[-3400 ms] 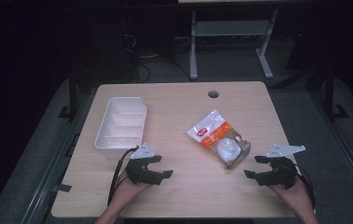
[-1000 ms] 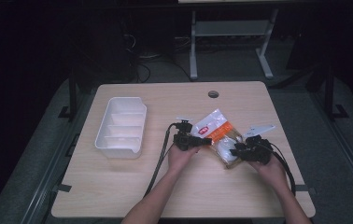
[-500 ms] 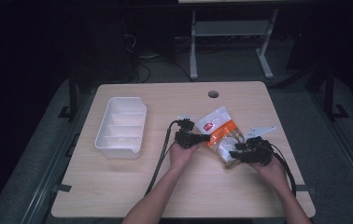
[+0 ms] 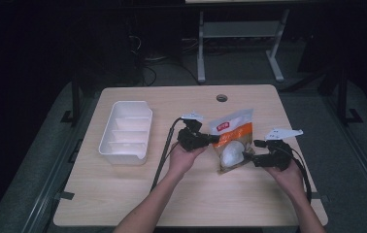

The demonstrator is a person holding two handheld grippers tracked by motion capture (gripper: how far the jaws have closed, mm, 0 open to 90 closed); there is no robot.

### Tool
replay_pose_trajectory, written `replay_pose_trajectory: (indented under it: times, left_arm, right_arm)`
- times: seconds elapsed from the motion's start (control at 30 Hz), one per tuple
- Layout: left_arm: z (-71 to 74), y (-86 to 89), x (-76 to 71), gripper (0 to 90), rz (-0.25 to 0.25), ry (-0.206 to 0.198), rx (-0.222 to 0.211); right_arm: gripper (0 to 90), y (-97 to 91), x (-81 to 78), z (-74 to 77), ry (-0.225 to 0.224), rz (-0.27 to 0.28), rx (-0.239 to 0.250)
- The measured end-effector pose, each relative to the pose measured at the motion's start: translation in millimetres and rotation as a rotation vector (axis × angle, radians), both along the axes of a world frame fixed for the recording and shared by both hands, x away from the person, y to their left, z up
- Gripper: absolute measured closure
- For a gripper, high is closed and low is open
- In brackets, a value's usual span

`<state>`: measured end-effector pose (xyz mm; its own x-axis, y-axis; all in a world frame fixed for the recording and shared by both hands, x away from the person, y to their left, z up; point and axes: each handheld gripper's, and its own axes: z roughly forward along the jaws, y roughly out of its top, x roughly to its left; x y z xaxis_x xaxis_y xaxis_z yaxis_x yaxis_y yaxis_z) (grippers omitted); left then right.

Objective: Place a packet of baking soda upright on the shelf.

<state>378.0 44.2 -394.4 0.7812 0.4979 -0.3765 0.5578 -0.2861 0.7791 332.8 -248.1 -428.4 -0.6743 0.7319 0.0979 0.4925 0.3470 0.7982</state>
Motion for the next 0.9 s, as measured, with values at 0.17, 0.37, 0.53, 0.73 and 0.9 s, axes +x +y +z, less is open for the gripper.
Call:
replay_pose_trajectory:
  times: [0.17, 0.37, 0.53, 0.73, 0.9]
  left_arm:
    - [12.6, 4.5, -9.8, 90.0, -0.060, -0.055, 0.033]
    - [23.1, 9.8, -19.2, 90.0, -0.139, -0.096, 0.054]
    - [29.2, 10.5, -27.2, 90.0, -0.197, -0.123, 0.070]
    - [36.3, 9.2, -35.3, 90.0, -0.251, -0.157, 0.096]
    - [35.8, 12.1, -34.7, 90.0, -0.249, -0.162, 0.104]
  right_arm:
    - [26.3, -3.7, -3.0, 5.5, -0.026, -0.007, 0.079]
    - [28.7, -6.5, -3.1, 8.0, -0.030, 0.021, 0.172]
    - [32.9, -2.8, -2.4, 8.5, -0.038, 0.070, 0.199]
    - [43.9, 4.2, -4.9, 11.3, -0.035, 0.168, 0.238]
    - [64.7, 8.6, -5.4, 11.0, -0.016, 0.224, 0.252]
